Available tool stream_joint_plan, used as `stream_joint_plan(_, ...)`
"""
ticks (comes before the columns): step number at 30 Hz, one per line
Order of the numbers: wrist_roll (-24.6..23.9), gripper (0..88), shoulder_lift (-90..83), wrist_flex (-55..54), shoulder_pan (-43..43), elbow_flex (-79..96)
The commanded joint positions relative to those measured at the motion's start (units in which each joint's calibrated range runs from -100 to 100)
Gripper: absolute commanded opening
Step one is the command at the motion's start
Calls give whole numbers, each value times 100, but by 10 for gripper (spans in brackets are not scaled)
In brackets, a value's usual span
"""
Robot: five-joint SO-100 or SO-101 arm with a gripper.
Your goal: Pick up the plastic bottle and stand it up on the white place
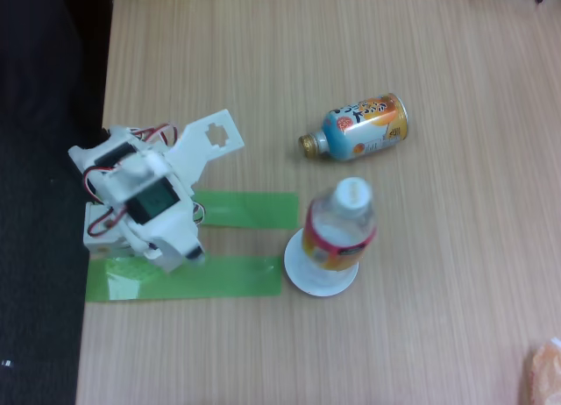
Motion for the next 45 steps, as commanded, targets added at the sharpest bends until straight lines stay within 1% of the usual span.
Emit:
stream_joint_plan(1,-8,340,8,-1869,-4,230)
stream_joint_plan(4,-44,340,8,-2994,-285,366)
stream_joint_plan(8,-44,340,8,-4118,-1197,520)
stream_joint_plan(11,-44,340,8,-4900,-1700,538)
stream_joint_plan(17,-44,340,8,-6093,-2367,665)
stream_joint_plan(21,-39,336,8,-6848,-2589,1117)
stream_joint_plan(23,-39,297,8,-7303,-2752,1362)
stream_joint_plan(28,-39,147,8,-8367,-3248,1887)
stream_joint_plan(36,-44,15,8,-9303,-3626,2376)
stream_joint_plan(40,-44,11,8,-10093,-3848,2620)
stream_joint_plan(45,-8,11,8,-10118,-3848,2847)
